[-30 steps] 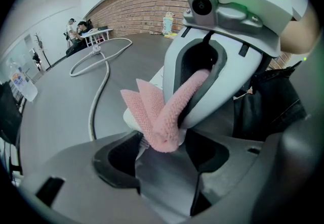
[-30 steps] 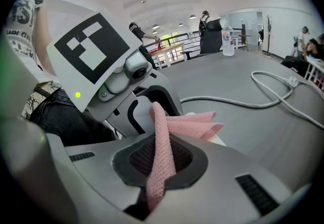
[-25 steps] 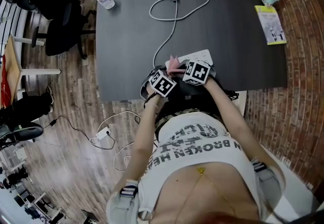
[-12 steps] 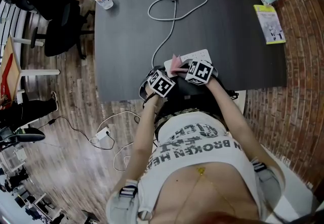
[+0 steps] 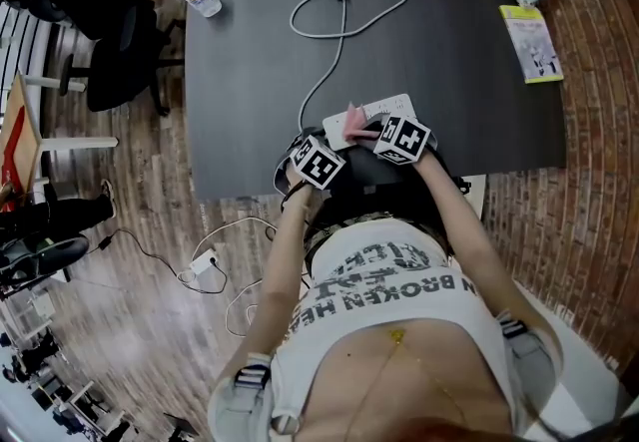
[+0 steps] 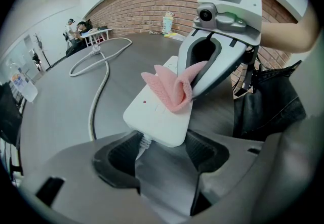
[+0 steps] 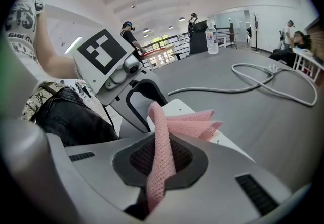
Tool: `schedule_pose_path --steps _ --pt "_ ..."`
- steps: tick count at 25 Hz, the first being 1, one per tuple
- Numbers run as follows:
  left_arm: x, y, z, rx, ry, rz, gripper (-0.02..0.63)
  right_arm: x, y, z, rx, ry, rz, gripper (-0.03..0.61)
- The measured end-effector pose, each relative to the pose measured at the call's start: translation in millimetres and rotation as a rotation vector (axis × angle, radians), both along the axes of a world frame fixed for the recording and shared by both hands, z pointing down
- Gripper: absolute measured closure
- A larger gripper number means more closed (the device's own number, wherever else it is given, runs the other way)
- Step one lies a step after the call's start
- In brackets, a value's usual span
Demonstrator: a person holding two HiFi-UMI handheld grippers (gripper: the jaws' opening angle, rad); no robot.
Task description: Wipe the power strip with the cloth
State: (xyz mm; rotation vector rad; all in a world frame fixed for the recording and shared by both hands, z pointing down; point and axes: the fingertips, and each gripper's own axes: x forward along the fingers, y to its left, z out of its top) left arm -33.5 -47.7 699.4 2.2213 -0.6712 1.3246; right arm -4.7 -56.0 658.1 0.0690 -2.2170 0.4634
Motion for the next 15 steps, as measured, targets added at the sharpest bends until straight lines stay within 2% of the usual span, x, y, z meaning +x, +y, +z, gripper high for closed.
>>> schedule_pose_path --steps 15 --pt "0 0 0 0.0 -0.008 0.0 0.341 35 -10 0 -0.003 0.027 0.078 0.563"
